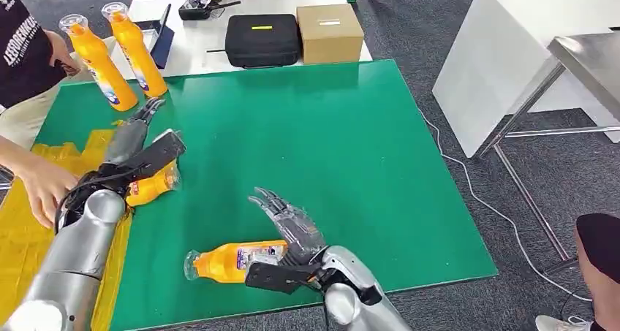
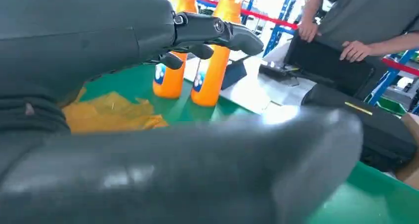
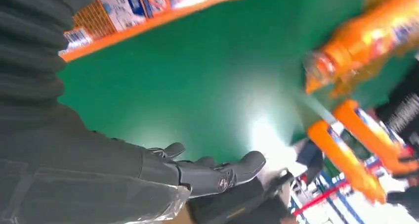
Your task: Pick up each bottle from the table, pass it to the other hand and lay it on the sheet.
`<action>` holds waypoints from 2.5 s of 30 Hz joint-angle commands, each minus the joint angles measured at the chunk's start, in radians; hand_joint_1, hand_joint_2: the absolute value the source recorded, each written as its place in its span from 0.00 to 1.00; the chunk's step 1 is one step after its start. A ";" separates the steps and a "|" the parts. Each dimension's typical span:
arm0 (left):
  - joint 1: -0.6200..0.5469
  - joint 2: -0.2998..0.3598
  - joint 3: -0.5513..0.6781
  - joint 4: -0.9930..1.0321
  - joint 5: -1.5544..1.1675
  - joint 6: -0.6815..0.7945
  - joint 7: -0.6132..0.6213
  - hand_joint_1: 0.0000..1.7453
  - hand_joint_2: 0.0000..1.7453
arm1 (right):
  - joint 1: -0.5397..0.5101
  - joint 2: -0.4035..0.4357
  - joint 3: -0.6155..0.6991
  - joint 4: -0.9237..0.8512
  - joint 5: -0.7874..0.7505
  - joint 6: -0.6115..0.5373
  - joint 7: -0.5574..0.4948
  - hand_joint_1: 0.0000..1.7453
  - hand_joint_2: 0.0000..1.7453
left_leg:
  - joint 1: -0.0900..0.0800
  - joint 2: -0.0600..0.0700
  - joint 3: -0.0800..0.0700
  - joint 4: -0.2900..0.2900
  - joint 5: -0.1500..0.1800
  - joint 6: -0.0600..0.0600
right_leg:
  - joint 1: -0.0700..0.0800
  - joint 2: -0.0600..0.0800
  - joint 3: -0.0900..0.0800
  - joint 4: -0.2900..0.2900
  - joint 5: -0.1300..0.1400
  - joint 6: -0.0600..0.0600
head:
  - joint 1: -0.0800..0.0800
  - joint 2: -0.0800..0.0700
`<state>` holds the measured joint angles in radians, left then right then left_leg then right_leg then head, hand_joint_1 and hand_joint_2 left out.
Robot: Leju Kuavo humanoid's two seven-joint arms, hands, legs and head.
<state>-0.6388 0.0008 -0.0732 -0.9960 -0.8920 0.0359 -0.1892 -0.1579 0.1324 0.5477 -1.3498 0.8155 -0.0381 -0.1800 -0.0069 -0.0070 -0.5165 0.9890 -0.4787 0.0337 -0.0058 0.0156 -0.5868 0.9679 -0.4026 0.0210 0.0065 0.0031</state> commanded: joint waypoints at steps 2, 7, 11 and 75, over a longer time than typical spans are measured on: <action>-0.008 -0.002 0.025 0.017 0.018 -0.011 -0.004 0.00 0.00 | -0.083 -0.049 0.090 0.163 0.026 -0.002 0.022 0.00 1.00 | 0.001 0.001 0.003 -0.001 -0.001 -0.002 | 0.001 0.000 0.003 -0.002 0.000 0.000 | 0.000 0.000; -0.006 -0.012 0.022 0.006 0.055 -0.023 -0.016 0.00 0.00 | -0.112 -0.043 0.125 0.239 0.152 -0.034 0.103 0.00 1.00 | 0.001 0.000 0.002 -0.001 0.000 -0.001 | 0.001 0.000 0.002 -0.001 0.000 0.000 | 0.000 0.000; 0.017 -0.007 0.049 -0.025 0.099 -0.017 -0.012 0.00 0.00 | -0.115 -0.053 0.146 0.289 0.256 -0.040 0.158 0.00 1.00 | 0.001 0.001 0.003 -0.002 -0.001 -0.002 | 0.001 0.000 0.003 -0.002 0.000 0.000 | 0.000 0.000; 0.046 -0.046 0.035 0.015 0.238 -0.038 -0.075 0.00 0.00 | -0.100 -0.021 -0.133 0.272 0.322 -0.222 0.230 1.00 1.00 | -0.001 -0.001 0.012 -0.001 0.000 -0.002 | 0.001 -0.002 0.013 -0.003 0.000 0.000 | 0.000 0.000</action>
<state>-0.5934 -0.0374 -0.0397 -1.0002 -0.6664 0.0061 -0.2552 -0.2611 0.1045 0.5075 -1.0356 1.1716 -0.2211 0.0676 -0.0088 -0.0075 -0.5039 0.9888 -0.4789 0.0339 -0.0060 0.0155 -0.5738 0.9666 -0.4028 0.0211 0.0065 0.0031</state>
